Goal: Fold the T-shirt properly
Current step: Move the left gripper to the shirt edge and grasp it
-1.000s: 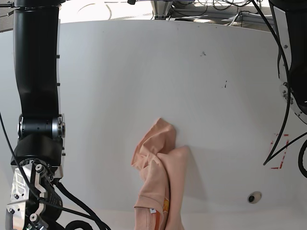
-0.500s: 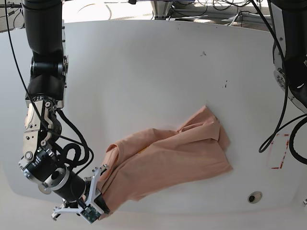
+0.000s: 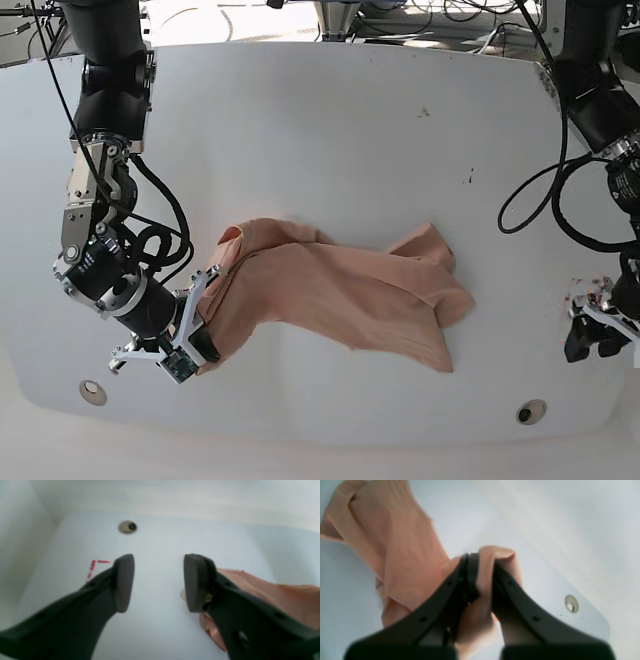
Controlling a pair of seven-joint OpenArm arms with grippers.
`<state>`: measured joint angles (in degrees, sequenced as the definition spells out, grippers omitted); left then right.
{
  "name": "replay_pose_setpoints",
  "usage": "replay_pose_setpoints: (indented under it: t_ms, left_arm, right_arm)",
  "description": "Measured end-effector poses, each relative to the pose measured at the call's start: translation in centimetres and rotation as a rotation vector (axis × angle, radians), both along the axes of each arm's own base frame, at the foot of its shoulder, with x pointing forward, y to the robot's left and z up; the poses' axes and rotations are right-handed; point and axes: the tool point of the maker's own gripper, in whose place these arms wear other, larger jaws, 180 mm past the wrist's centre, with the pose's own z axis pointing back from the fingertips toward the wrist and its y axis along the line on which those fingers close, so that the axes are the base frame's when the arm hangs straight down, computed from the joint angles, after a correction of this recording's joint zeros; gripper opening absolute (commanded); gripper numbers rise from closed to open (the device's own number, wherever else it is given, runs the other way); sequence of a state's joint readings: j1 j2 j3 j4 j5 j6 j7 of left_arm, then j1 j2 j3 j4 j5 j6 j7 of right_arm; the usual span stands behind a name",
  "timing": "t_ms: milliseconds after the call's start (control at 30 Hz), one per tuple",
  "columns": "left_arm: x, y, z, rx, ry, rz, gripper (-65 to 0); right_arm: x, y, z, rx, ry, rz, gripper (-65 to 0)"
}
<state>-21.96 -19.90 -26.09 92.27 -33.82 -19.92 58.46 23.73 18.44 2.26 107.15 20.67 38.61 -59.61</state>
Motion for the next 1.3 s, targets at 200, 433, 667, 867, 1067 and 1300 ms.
replay_pose_setpoints:
  t_ms: [200, 433, 667, 867, 1067, 1300]
  left_arm:
    - [-0.6, -1.6, -7.4, -0.134, 0.164, 0.004, -26.7]
    - [-0.7, -2.5, -14.3, -0.289, 0.290, 0.034, -26.5]
    - [-1.4, -4.6, -19.9, -0.416, 0.429, 0.050, -26.5]
    - [-0.7, -8.3, -21.5, -0.440, 0.468, -0.021, -26.5]
    - [-0.6, -11.6, -21.9, -0.428, 0.480, -0.093, -26.5]
    - [-2.5, -14.1, -22.3, -0.384, 0.487, -0.177, -26.5]
  right_arm:
    - [-0.6, -0.2, -1.4, 0.007, 0.025, -0.006, -64.8]
    - [-1.4, 0.2, -2.7, 0.026, 0.053, 0.007, -64.8]
    - [-1.7, 0.2, -3.1, 0.029, 0.064, 0.009, -64.8]
    - [-1.7, 0.2, -3.1, 0.026, 0.065, 0.008, -64.8]
    - [-1.6, 0.2, -3.0, 0.029, 0.060, 0.009, -64.8]
    - [-1.6, 0.2, -2.9, 0.027, 0.059, 0.007, -64.8]
